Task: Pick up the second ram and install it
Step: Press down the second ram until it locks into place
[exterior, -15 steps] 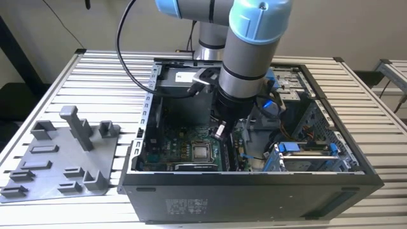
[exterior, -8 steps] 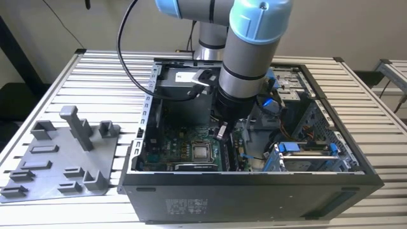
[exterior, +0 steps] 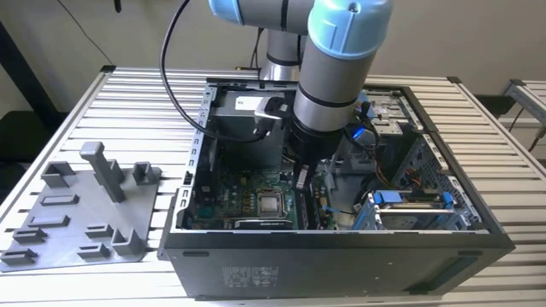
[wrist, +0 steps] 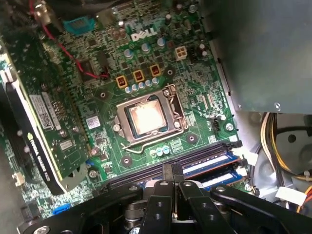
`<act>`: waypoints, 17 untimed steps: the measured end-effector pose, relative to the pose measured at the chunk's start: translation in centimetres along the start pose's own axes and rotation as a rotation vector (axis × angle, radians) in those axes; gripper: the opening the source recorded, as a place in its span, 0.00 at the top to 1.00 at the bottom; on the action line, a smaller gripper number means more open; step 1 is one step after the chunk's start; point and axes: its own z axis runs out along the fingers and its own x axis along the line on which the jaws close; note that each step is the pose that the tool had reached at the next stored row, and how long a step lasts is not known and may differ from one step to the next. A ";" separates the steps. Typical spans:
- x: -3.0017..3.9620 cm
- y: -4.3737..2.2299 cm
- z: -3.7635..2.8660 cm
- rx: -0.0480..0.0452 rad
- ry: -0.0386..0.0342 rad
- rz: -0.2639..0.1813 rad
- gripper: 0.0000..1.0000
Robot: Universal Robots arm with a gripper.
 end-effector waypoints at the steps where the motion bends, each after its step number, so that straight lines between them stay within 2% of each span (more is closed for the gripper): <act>1: 0.00 0.00 0.00 0.0012 -0.0001 -0.016 0.89; 7: 0.00 0.00 0.00 0.0088 -0.0007 -0.102 0.89; 11: -0.03 -0.08 0.00 0.0070 0.0005 -0.146 0.89; 17: -0.19 -0.55 0.04 0.0026 0.0023 -0.180 0.89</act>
